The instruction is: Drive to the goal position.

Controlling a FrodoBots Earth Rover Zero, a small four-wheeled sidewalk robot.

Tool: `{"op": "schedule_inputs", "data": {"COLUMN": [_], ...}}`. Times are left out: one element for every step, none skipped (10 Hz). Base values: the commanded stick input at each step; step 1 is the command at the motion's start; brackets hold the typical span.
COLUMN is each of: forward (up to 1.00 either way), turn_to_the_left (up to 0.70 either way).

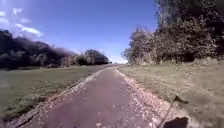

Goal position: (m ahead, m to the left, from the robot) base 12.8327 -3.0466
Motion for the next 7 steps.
{"op": "schedule_inputs", "data": {"forward": [1.0, 1.0, 1.0, 1.0, 1.0, 1.0, 1.0], "turn_to_the_left": [0.0, 0.01, 0.02, 0.01, 0.02, 0.02, 0.02]}}
